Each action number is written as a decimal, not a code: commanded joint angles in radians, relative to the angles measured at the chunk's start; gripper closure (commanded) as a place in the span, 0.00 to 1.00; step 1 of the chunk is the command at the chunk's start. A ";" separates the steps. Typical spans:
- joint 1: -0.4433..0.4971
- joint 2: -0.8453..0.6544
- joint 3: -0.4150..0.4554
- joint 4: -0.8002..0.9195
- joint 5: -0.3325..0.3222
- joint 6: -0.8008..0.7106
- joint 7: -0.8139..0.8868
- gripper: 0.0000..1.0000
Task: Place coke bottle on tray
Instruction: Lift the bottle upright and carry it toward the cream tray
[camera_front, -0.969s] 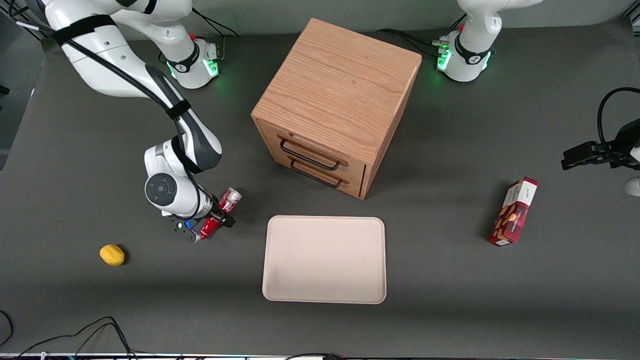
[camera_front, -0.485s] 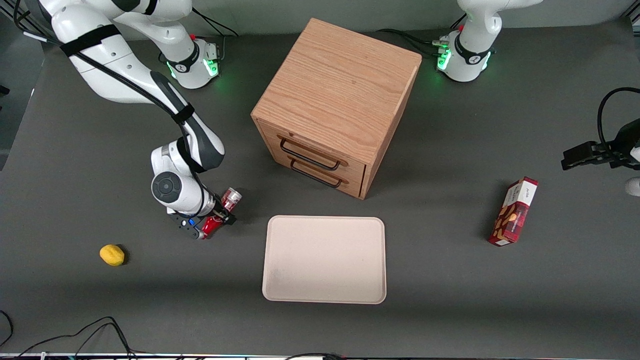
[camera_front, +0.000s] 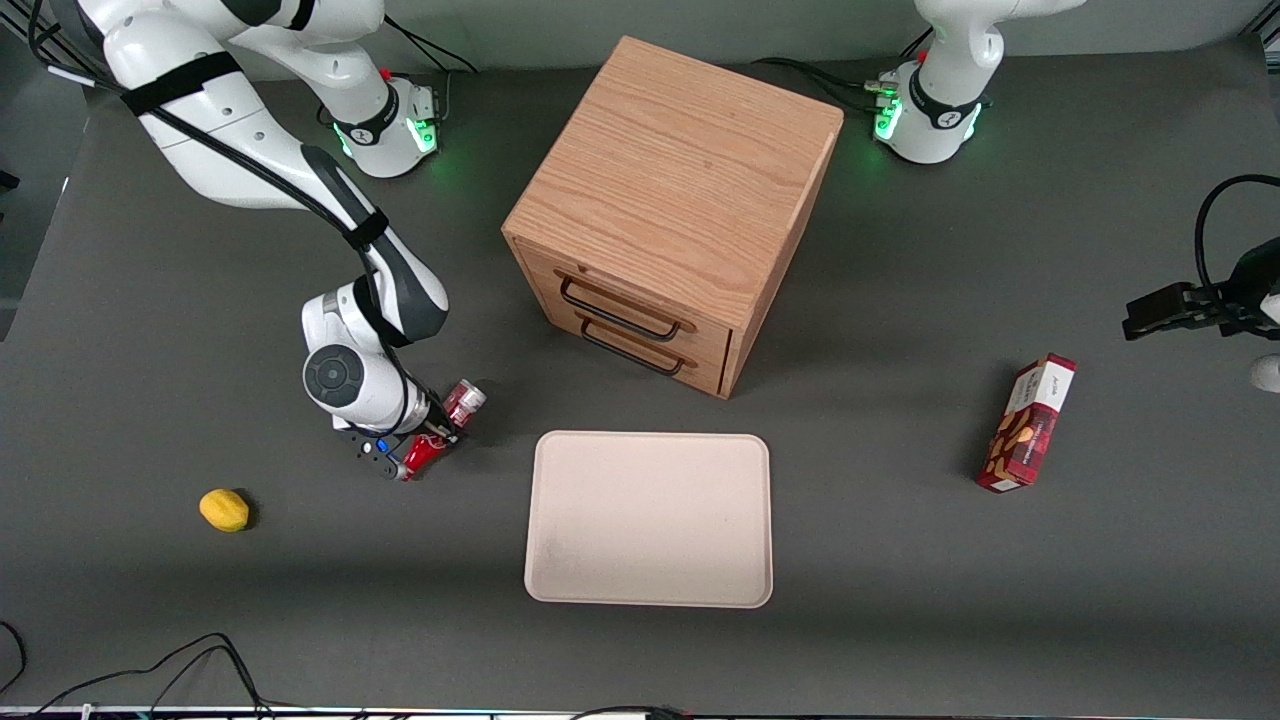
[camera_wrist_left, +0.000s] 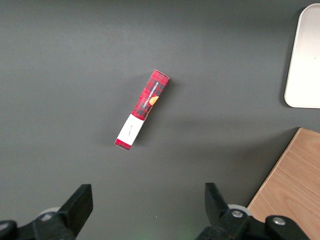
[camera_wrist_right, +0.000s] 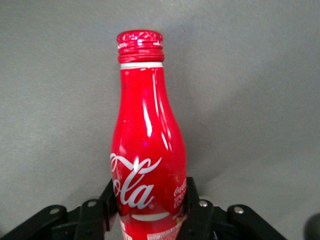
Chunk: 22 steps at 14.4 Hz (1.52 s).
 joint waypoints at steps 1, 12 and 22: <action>-0.009 -0.109 0.006 0.039 -0.021 -0.115 -0.153 1.00; 0.000 -0.094 0.079 0.812 0.060 -0.902 -0.841 1.00; 0.062 0.341 0.224 0.897 0.062 -0.490 -0.553 1.00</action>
